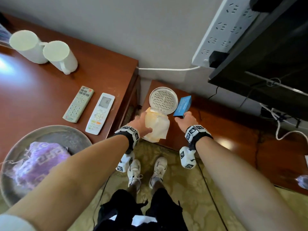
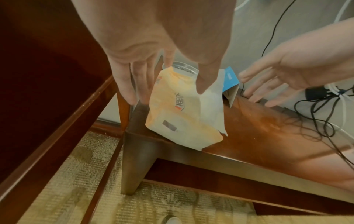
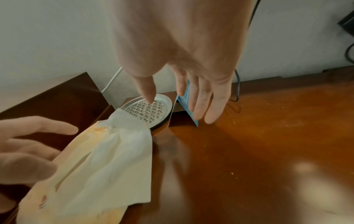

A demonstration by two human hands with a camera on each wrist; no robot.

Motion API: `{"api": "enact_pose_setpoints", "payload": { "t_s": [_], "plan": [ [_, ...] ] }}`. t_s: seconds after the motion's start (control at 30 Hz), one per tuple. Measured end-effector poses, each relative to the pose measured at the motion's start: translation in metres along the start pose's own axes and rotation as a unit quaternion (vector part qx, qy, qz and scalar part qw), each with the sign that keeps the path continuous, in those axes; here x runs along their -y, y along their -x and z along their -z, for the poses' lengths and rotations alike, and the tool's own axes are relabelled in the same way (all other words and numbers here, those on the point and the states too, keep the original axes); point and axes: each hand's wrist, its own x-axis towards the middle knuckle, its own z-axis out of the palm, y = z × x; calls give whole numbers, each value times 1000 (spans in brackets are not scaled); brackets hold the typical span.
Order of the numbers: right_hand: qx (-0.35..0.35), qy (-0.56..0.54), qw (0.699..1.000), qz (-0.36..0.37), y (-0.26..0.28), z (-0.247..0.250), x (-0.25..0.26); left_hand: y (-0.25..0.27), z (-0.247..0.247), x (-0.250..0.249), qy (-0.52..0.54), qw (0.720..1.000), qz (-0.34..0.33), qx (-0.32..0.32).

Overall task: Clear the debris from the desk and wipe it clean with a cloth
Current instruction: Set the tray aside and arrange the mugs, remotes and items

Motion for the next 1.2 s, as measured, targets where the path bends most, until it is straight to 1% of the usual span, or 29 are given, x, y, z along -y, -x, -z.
{"api": "enact_pose_setpoints", "payload": {
  "t_s": [0.1,0.17,0.23,0.3,0.43,0.53,0.7,0.83,0.97,1.2],
  "plan": [
    [2,33,999,-23,-15,2,6,-9,-3,0,40,999,28,0],
    [6,52,998,-37,-24,3,8,-15,-4,0,46,998,45,-2],
    [8,77,996,-41,-31,4,9,-20,-3,0,29,998,62,-2],
    [8,101,994,-35,-36,3,9,-24,0,-1,8,997,73,12],
    [16,120,992,-28,-42,5,11,-34,6,-3,-51,996,72,33],
    [20,125,992,-25,-40,9,10,-36,7,-6,-76,995,57,35],
    [19,129,991,-20,-21,19,4,-28,15,-11,-57,998,23,9],
    [-1,126,992,-18,3,30,0,-17,30,-20,-66,998,-7,5],
    [-25,107,994,-11,27,41,-1,-2,40,-29,-73,996,-49,-20],
    [-62,90,994,12,68,55,-5,39,52,-33,-65,993,-74,-65]
  ]
}}
